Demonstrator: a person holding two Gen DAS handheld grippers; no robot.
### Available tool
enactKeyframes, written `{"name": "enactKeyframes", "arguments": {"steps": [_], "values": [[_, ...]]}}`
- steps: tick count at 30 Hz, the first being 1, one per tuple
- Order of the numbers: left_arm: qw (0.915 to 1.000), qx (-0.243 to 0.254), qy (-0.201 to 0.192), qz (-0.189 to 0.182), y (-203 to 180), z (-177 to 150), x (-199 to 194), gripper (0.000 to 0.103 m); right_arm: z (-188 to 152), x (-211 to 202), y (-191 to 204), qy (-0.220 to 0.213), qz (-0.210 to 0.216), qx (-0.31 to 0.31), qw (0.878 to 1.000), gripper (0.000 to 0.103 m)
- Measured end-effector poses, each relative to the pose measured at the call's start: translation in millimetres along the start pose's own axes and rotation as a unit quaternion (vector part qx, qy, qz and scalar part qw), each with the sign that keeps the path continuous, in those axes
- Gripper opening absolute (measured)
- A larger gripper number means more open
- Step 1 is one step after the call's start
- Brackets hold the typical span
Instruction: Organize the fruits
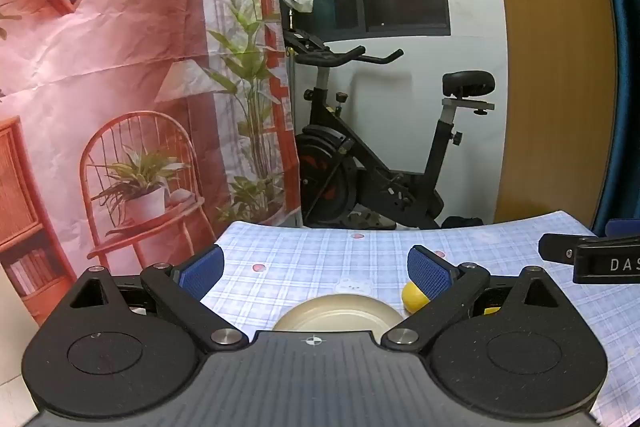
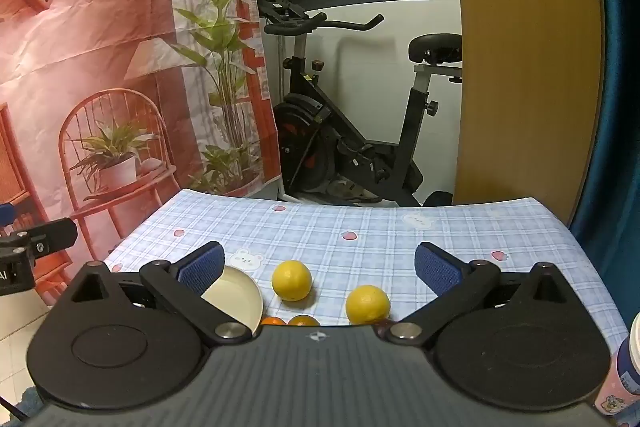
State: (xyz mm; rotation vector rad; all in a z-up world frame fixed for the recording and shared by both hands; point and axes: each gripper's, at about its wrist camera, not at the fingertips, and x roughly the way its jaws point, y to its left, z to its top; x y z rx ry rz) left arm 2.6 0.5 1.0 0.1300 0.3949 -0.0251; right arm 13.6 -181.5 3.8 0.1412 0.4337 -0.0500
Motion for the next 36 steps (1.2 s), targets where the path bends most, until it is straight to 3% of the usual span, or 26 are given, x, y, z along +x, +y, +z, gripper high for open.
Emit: {"name": "enactKeyframes", "arguments": {"steps": [36], "values": [[0.9999,-0.006,0.008,0.000,0.7,-2.3,5.4,0.100,-0.8,0.0,0.3,0.002,0.002,0.002,1.000,0.103]]}}
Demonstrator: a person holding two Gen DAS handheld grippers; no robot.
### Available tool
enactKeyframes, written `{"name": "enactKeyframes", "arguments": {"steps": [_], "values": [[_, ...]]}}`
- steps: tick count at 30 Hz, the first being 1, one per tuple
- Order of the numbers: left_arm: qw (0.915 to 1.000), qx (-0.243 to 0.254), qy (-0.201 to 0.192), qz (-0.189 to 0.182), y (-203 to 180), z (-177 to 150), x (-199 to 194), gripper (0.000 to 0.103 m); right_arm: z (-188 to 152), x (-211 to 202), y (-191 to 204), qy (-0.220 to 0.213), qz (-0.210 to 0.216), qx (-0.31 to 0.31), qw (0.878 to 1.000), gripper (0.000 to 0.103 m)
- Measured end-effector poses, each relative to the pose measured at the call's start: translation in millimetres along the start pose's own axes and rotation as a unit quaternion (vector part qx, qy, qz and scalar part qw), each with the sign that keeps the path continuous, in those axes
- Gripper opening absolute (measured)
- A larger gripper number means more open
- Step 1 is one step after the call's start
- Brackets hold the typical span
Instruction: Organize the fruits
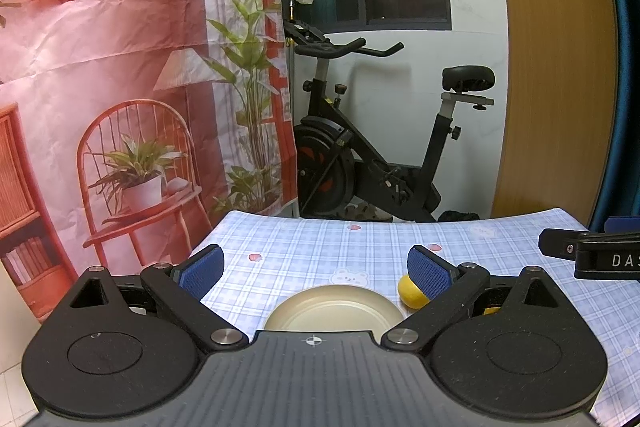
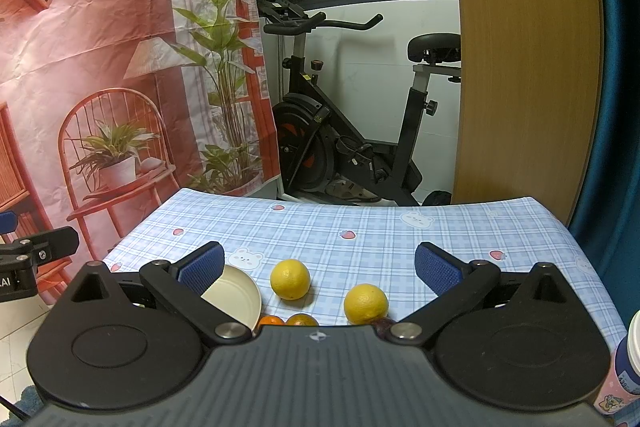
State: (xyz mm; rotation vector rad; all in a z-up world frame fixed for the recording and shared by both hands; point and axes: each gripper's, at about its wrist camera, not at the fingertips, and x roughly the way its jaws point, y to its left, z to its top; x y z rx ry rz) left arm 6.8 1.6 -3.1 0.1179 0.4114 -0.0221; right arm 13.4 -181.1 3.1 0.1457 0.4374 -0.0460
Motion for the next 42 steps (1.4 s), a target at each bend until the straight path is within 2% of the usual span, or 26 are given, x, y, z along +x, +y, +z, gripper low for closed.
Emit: {"name": "enactKeyframes", "arguments": {"steps": [42], "values": [[1.0000,-0.004,0.007,-0.002,1.6,-1.1,0.8,0.100,0.2,-0.2,-1.4,0.000,0.000,0.000,1.000,0.103]]}}
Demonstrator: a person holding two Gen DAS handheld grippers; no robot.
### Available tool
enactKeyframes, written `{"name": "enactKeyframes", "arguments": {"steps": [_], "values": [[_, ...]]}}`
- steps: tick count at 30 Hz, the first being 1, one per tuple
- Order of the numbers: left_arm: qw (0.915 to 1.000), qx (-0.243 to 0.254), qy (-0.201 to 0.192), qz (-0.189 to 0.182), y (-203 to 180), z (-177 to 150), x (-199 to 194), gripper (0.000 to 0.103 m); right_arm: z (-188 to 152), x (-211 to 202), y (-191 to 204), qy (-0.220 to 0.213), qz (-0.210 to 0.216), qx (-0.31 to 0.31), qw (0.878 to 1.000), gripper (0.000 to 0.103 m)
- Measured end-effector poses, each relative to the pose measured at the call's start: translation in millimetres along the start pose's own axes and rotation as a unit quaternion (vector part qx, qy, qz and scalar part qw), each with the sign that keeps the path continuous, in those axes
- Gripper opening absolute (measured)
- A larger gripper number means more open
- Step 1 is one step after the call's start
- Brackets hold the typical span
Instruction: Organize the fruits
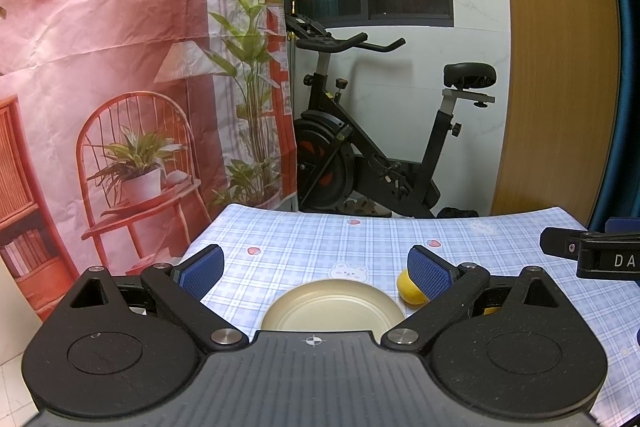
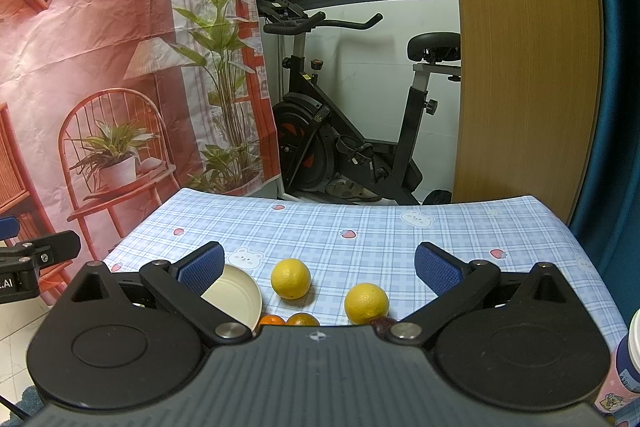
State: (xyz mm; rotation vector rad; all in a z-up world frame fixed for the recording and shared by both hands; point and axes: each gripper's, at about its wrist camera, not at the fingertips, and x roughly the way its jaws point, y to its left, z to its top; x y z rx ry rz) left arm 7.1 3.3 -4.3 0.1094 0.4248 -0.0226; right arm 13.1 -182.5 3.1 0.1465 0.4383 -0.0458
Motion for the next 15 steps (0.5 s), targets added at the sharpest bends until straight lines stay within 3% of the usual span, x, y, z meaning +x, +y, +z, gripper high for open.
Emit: {"name": "enactKeyframes", "arguments": {"steps": [11,15], "values": [[1.0000,-0.008,-0.001,-0.001,-0.1,-1.4,1.1,0.099,1.3,-1.3,1.5,0.000,0.000,0.001,1.000,0.103],[0.9998,-0.011,-0.004,-0.017,-0.1,-3.4,2.4,0.099,-0.7,-1.8,-1.6,-0.005,0.000,0.001,1.000,0.103]]}}
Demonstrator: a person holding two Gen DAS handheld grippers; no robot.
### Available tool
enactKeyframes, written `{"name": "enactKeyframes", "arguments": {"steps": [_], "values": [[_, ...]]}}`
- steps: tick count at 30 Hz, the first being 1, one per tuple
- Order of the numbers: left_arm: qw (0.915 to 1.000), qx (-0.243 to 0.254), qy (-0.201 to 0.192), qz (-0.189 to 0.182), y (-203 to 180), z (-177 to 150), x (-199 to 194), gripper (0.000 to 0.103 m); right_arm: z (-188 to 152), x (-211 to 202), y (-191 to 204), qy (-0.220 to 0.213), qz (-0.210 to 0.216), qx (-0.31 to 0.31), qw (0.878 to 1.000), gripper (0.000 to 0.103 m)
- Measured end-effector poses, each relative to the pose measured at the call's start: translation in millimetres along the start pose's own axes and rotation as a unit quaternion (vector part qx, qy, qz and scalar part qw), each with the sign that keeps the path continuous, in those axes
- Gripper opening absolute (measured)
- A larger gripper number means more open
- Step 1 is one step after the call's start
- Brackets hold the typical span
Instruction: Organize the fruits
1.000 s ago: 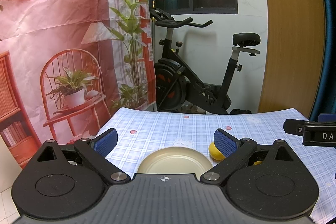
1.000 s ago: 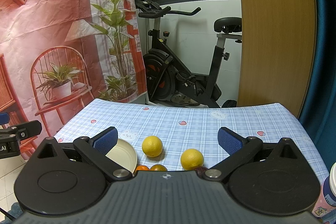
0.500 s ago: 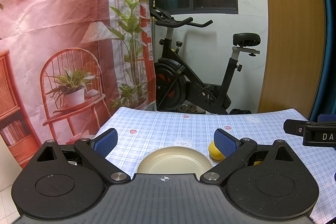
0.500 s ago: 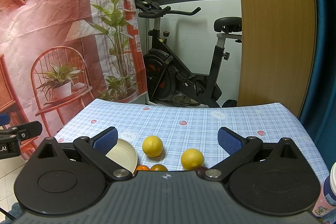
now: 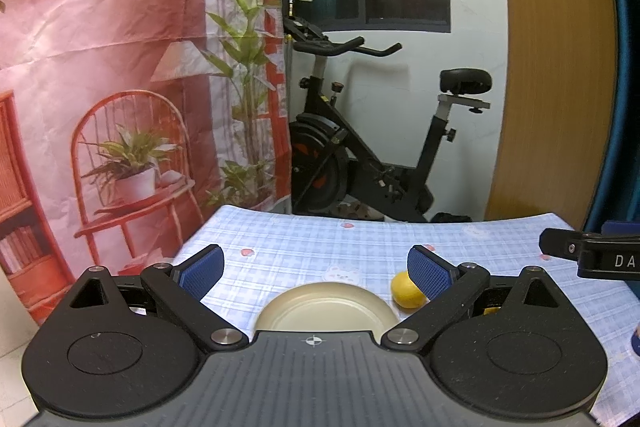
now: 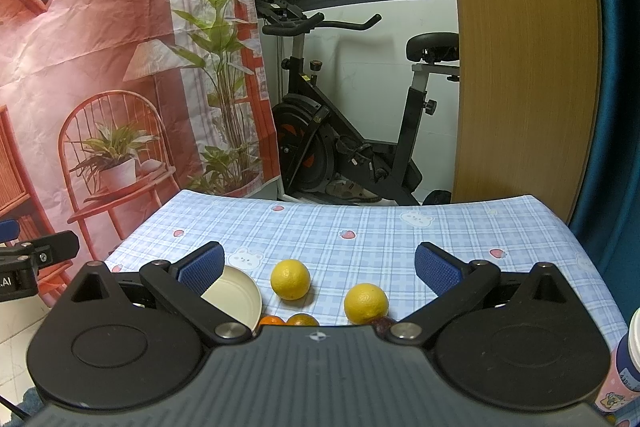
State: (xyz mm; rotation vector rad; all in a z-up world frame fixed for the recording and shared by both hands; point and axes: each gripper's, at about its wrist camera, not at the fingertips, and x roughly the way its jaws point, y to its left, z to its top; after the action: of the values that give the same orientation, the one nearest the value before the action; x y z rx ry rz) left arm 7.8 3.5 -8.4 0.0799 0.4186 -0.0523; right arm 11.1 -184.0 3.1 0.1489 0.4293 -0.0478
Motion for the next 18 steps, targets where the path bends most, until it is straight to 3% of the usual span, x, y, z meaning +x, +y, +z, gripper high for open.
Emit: {"name": "enactKeyframes", "arguments": {"steps": [2,6,11,16,18], "values": [[1.0000,0.001,0.002,-0.005,-2,-2,4,0.099,0,-1,-2,-0.008,0.002,-0.003,1.000,0.103],[1.0000,-0.001,0.002,-0.010,-2,-5,14,0.098,-6,-10,-17,-0.063,-0.002,-0.031,0.998,0.103],[0.9986,-0.019,0.013,-0.048,0,-15,29,0.092,-17,-9,-51,-0.090,-0.021,0.016,0.996,0.103],[0.9952,-0.039,0.012,-0.089,0,-31,41,0.088,-34,-3,-75,-0.100,-0.019,0.056,0.993,0.103],[0.9921,-0.059,0.013,-0.110,2,-39,46,0.084,-42,4,-76,-0.081,-0.010,0.057,0.995,0.103]]}}
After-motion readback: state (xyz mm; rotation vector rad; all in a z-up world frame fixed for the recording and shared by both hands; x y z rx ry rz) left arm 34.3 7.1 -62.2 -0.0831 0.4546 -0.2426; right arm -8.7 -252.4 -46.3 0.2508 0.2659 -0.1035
